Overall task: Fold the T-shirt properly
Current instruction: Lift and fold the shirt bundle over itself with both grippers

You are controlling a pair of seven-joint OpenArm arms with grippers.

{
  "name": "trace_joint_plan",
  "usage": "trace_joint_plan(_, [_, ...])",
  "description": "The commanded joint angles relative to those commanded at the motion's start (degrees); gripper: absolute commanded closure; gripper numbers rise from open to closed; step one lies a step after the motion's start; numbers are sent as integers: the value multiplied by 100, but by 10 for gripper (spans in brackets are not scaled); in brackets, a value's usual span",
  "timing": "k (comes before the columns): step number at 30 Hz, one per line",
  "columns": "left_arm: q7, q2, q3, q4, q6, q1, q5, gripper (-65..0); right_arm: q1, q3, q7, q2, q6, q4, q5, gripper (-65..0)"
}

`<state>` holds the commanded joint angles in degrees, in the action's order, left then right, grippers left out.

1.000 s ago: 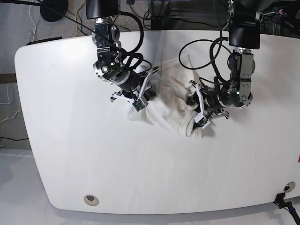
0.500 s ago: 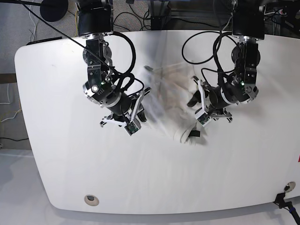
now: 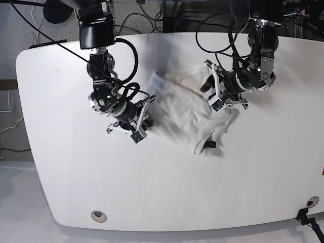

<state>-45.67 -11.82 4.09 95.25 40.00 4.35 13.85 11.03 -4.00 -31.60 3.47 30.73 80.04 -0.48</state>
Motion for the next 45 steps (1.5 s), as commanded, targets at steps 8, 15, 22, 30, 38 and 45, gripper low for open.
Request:
trace_joint_plan(8, [396, 9, 53, -1081, 0, -527, 0, -196, -413, 0, -26, 105, -26, 325, 26, -107])
trace_joint_plan(15, [484, 9, 220, -1679, 0, -1064, 0, -196, -993, 0, -299, -114, -35, 879, 53, -107])
trace_joint_plan(22, [492, 18, 387, -1864, 0, -1371, 9, -196, -1600, 0, -308, -668, -35, 1380, 0, -107])
trace_joint_plan(30, [686, 0, 404, -1873, 0, -1407, 18, -196, -1829, -18, -308, -897, -35, 1398, 0, -107])
trace_joint_plan(38, [686, -404, 360, -1169, 0, -1363, 9, -196, -1662, -9, -624, -765, -35, 1477, 0, -107])
trace_joint_plan(45, [686, -651, 352, -431, 0, -809, 9, -196, -1723, -18, -949, -800, -35, 1908, 53, -107])
